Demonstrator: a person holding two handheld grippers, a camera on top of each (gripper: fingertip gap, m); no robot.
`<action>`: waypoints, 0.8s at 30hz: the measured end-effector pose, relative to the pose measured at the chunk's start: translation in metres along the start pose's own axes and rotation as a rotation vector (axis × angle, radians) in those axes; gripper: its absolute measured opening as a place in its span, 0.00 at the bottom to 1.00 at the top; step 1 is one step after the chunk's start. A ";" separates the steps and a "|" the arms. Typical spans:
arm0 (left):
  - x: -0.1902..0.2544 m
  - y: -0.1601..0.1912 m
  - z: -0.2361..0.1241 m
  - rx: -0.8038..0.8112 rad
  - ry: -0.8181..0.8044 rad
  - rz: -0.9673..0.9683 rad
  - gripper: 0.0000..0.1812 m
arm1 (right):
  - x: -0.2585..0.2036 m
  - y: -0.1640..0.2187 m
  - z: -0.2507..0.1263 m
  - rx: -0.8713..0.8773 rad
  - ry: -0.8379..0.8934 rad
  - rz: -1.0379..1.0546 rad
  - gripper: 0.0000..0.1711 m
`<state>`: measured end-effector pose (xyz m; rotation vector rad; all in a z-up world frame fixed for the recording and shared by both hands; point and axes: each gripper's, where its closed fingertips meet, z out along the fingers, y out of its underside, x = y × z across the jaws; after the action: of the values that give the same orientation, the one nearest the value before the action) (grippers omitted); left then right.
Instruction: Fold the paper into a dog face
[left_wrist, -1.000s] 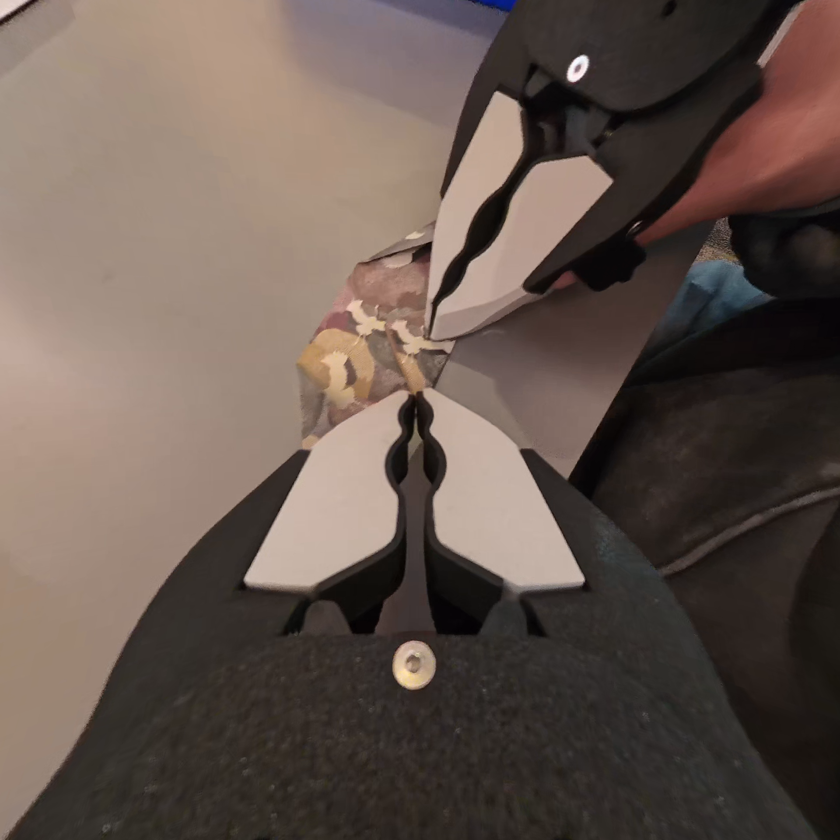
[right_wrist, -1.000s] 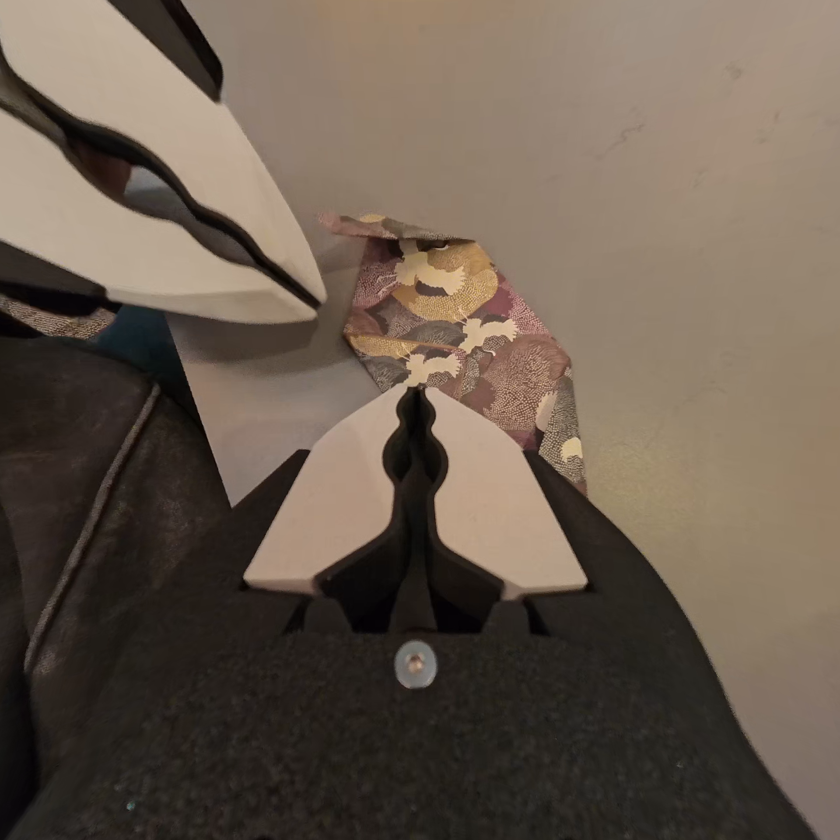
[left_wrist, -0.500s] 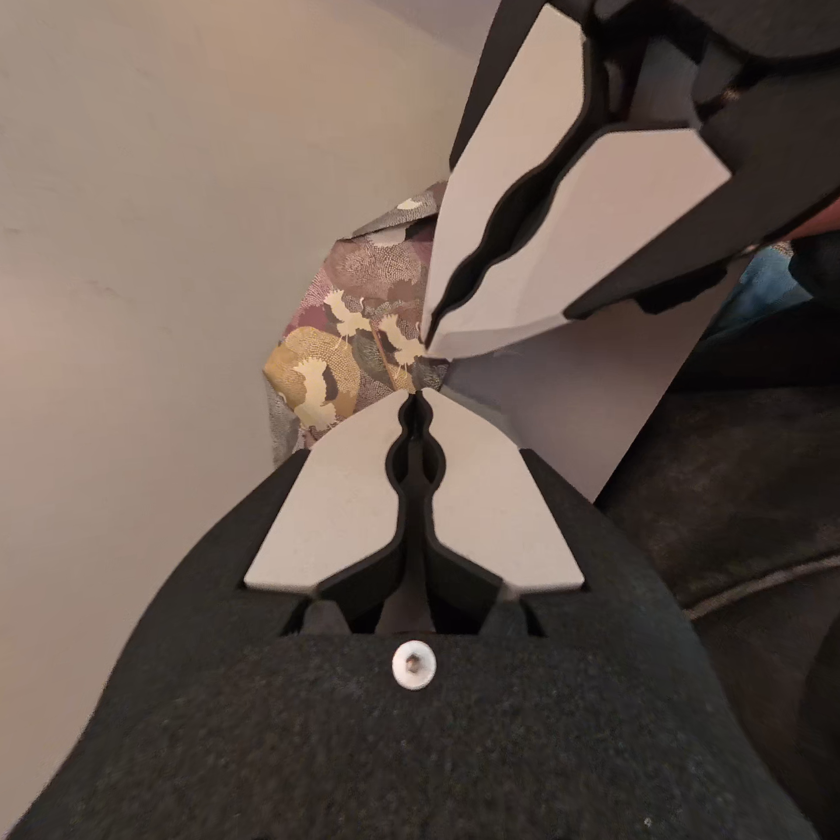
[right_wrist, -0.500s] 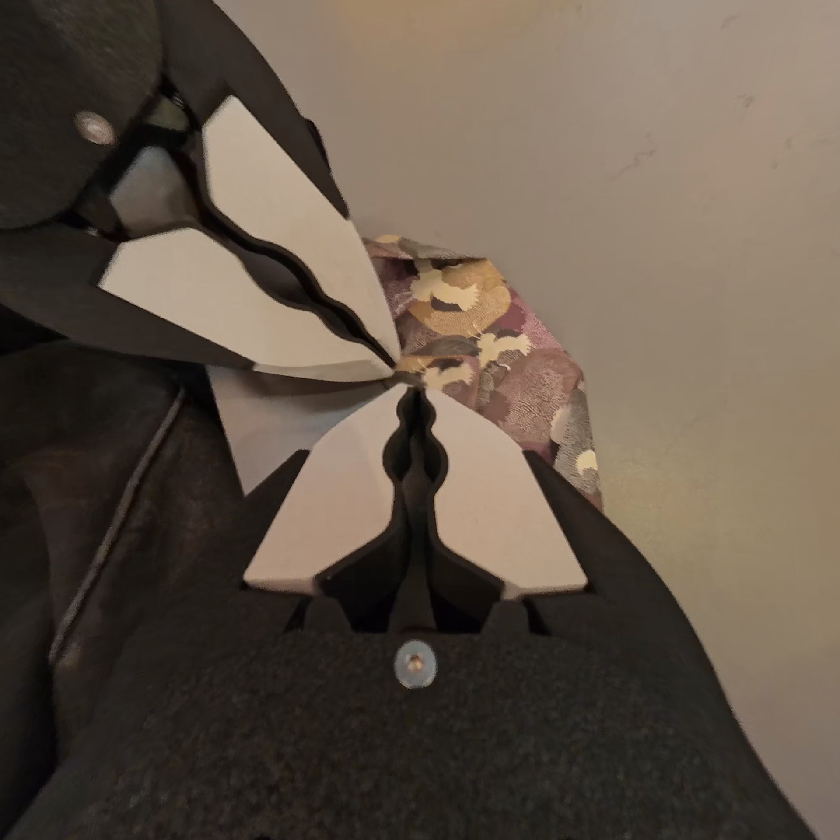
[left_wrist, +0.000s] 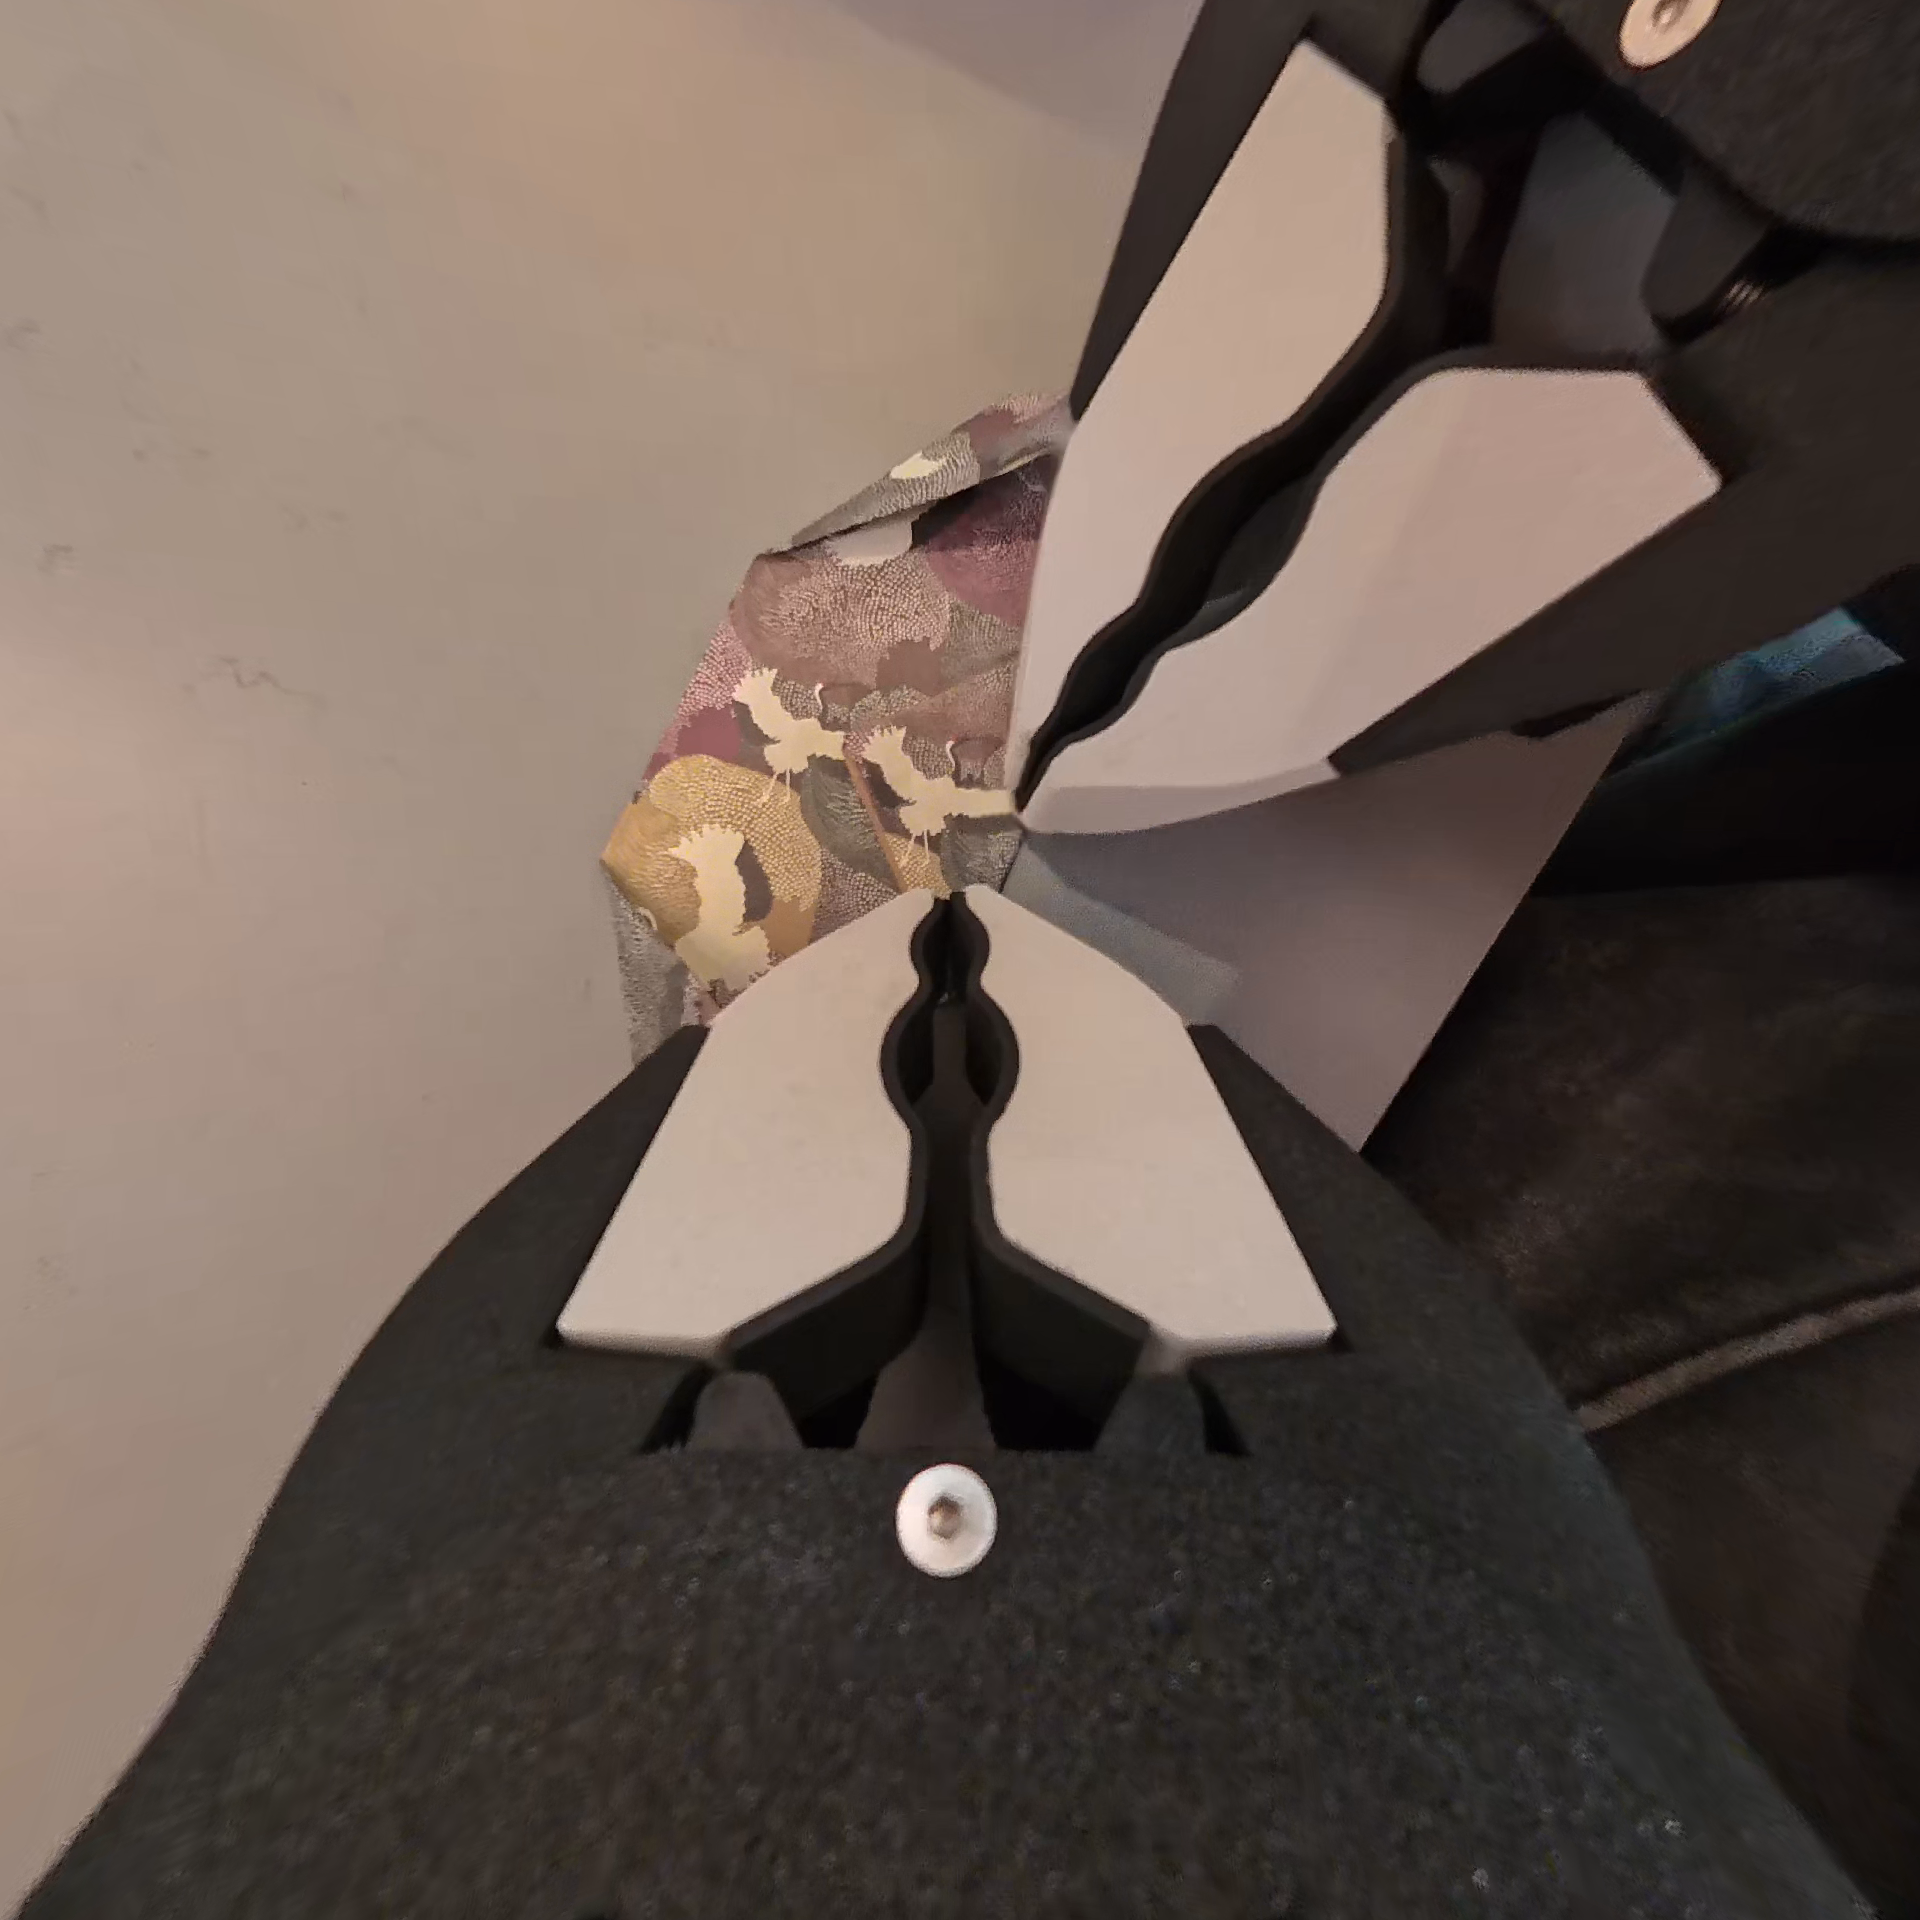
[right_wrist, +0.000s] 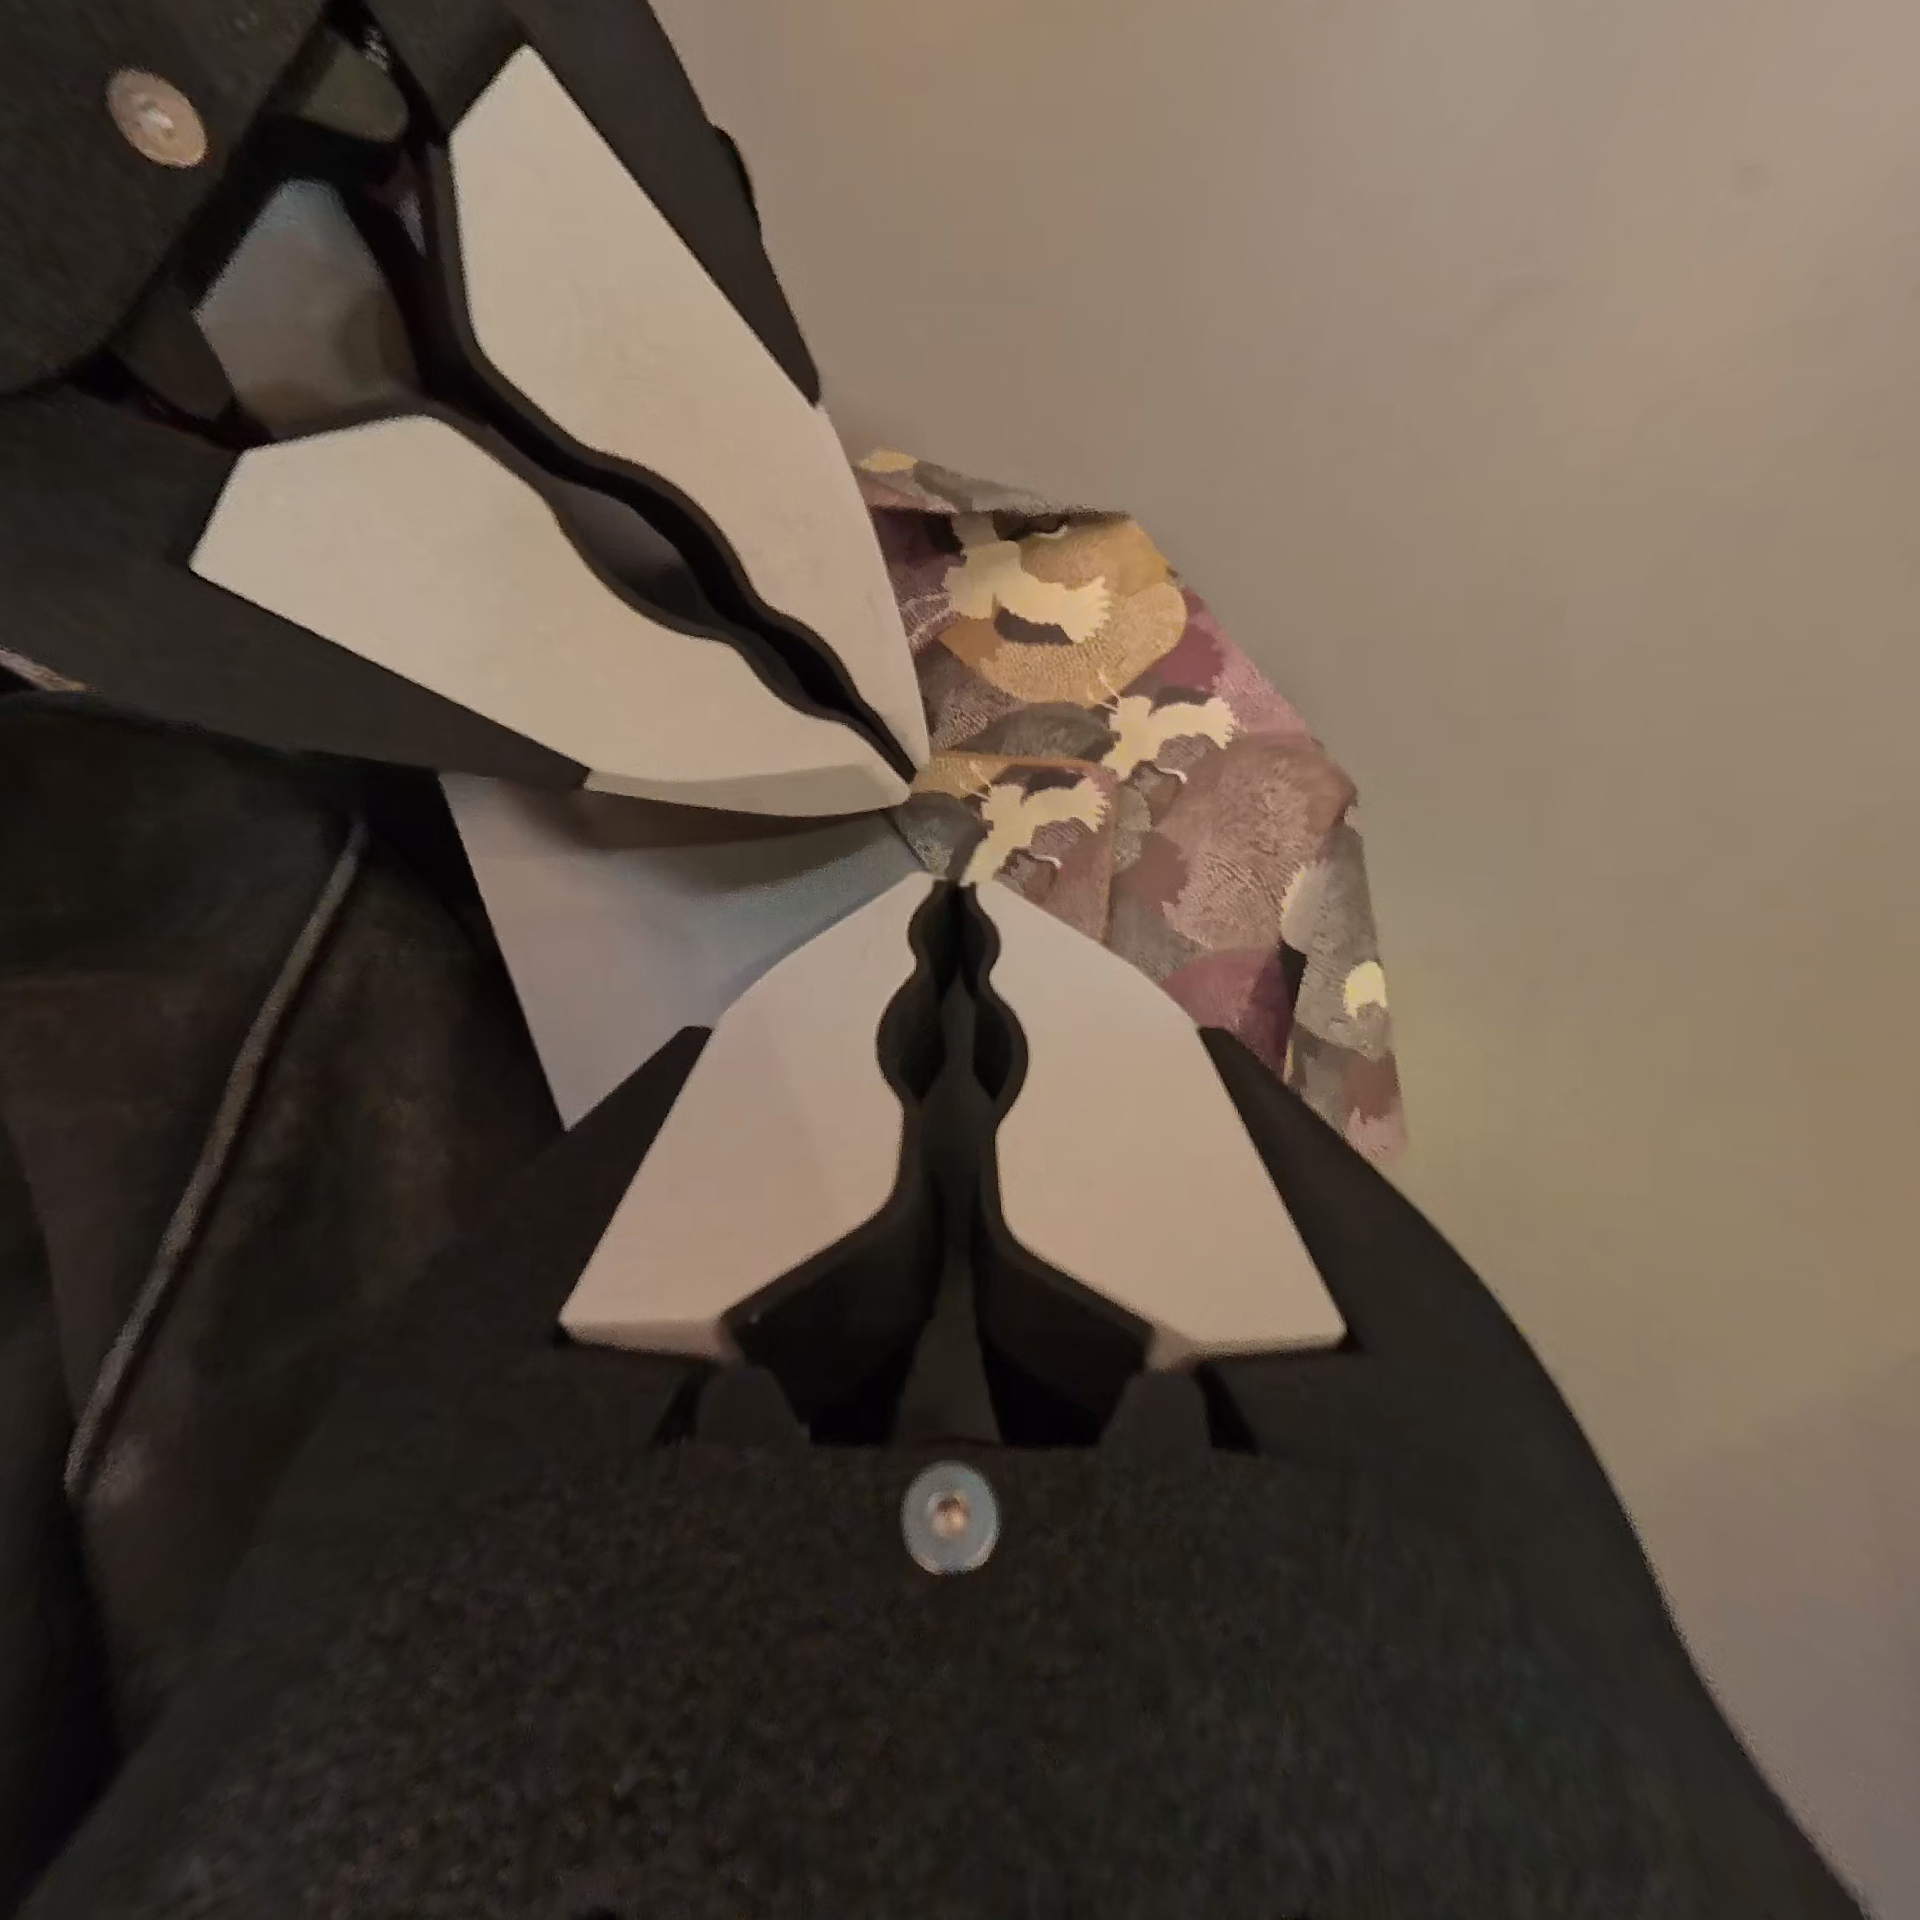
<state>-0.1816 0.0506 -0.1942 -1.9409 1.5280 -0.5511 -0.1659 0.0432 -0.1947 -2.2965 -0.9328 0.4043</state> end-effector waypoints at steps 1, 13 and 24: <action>0.000 0.000 0.000 0.000 0.001 -0.002 0.00 | 0.003 0.002 -0.002 -0.008 0.007 0.009 0.00; -0.001 0.002 -0.002 -0.011 -0.016 -0.020 0.00 | 0.018 0.014 -0.012 -0.052 0.060 0.029 0.00; 0.017 -0.034 0.005 0.075 -0.081 -0.270 0.00 | 0.018 0.013 -0.012 0.000 0.020 0.120 0.00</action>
<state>-0.1496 0.0401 -0.1755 -2.0978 1.1860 -0.6254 -0.1405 0.0430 -0.1948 -2.3595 -0.7882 0.4307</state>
